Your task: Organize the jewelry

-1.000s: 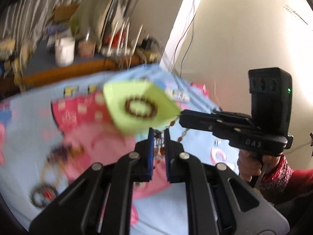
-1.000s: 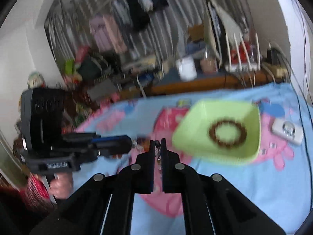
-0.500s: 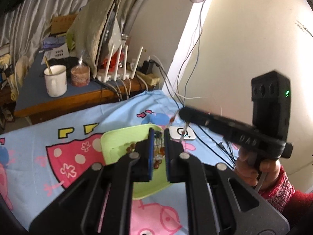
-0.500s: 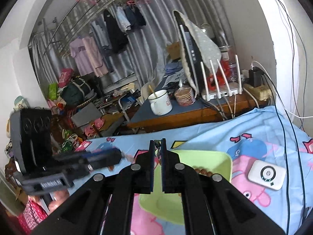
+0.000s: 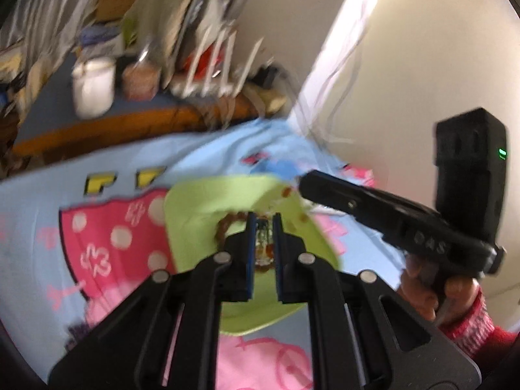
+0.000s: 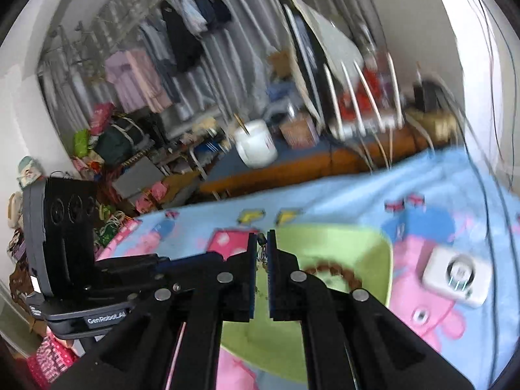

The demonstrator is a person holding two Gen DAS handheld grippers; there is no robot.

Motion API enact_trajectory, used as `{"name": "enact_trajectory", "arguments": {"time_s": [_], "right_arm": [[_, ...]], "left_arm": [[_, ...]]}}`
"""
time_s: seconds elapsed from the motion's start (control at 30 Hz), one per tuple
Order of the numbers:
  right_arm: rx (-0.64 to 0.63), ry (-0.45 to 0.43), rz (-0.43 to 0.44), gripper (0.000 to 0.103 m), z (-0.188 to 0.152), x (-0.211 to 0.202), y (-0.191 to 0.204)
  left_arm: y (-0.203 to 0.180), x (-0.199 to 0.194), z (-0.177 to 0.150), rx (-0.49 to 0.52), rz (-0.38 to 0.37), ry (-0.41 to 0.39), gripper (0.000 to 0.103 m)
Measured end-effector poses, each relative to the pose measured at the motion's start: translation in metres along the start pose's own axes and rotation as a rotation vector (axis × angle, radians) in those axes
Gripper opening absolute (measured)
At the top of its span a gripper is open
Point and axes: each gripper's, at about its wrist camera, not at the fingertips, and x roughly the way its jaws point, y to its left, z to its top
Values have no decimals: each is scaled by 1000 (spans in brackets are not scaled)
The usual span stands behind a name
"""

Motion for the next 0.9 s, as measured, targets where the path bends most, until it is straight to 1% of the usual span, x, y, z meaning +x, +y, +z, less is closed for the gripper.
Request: {"name": "enact_trajectory", "arguments": {"time_s": [0.03,0.1,0.13,0.17,0.23,0.3,0.33,0.37,0.4,0.47,0.5,0.53,0.6,0.63,0.7,0.77,0.8,0.9], "right_arm": [[26,22,-10,0,-7,9,-5],[67,70,-41,0,-16,22,-13],[81,78,-54,0,-18,24,-15],[91,73,-61,0,-19,23,-15],[98,20,-47,0,-17,7,-10],[91,-38,-33,0,-13,-14,1],[79,-71,-6,11,-12,-27,11],[68,-92,14,15,-12,-34,17],[37,-126,49,15,-15,-45,29],[-27,-136,91,15,-26,-56,51],[-47,-122,110,15,-28,-54,59],[-64,-102,131,15,-35,-51,66],[-95,-38,159,15,-54,-38,80],[-106,-7,160,15,-64,-30,85],[-139,81,153,11,-86,-4,96],[-146,154,143,1,-99,17,103],[-145,207,144,0,-107,33,107],[-170,276,124,0,-119,58,118]], "left_arm": [[5,13,-6,-12,17,42,12],[12,28,-14,-32,54,104,12],[14,28,-15,-37,64,107,12],[14,22,-16,-37,67,91,12],[10,-10,-11,-8,70,5,12],[9,-42,-8,16,91,-75,12],[9,-66,-8,27,104,-134,12],[10,-91,-11,36,115,-190,12],[11,-106,-13,40,125,-224,12],[19,-145,-31,48,174,-303,12],[24,-156,-38,46,192,-319,12],[32,-169,-53,36,219,-332,12],[48,-181,-81,0,254,-324,12],[55,-183,-92,-22,265,-310,12],[72,-180,-119,-75,291,-266,12],[84,-177,-139,-116,297,-236,12],[94,-175,-151,-149,296,-221,12],[112,-175,-168,-213,299,-211,12]]}}
